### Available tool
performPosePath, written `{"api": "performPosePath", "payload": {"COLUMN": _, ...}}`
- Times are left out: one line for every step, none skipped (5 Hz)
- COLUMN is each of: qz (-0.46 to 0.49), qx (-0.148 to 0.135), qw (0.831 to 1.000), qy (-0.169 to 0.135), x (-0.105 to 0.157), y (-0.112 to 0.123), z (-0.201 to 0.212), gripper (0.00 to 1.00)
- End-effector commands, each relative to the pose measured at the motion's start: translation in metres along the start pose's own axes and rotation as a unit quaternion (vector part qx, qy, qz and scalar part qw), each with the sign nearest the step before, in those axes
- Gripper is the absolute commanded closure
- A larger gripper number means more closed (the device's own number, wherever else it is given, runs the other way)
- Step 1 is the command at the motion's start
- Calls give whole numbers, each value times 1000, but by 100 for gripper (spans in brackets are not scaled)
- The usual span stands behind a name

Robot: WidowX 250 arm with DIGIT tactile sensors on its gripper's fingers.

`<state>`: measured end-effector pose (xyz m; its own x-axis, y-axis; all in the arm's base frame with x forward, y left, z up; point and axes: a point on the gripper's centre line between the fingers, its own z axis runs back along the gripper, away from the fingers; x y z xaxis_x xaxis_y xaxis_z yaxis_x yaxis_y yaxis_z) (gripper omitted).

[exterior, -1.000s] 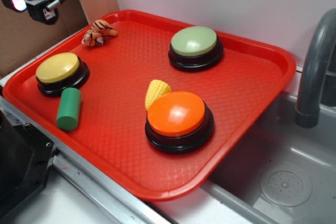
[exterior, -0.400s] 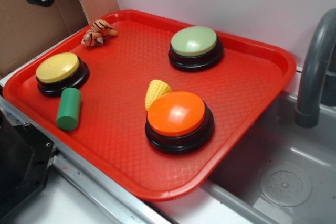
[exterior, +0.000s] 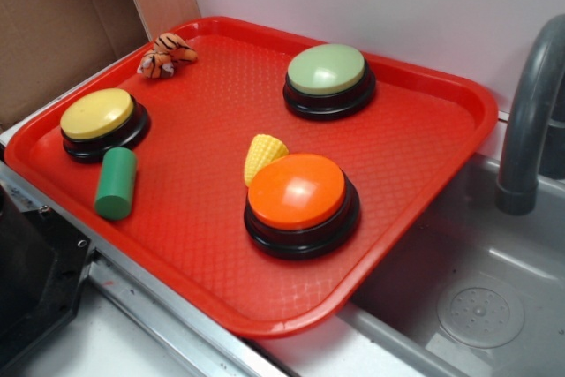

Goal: Push the yellow button.

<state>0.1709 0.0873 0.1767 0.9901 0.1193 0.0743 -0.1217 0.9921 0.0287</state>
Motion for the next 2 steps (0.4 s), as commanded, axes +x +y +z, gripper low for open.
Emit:
{"api": "performPosePath", "payload": {"qz": 11, "qx": 24, "qw": 999, "qy": -38, "x": 5, "y": 6, "z": 33, "gripper": 0}}
{"api": "performPosePath", "payload": {"qz": 10, "qx": 23, "qw": 999, "qy": -30, "x": 4, "y": 6, "z": 37, "gripper": 0}}
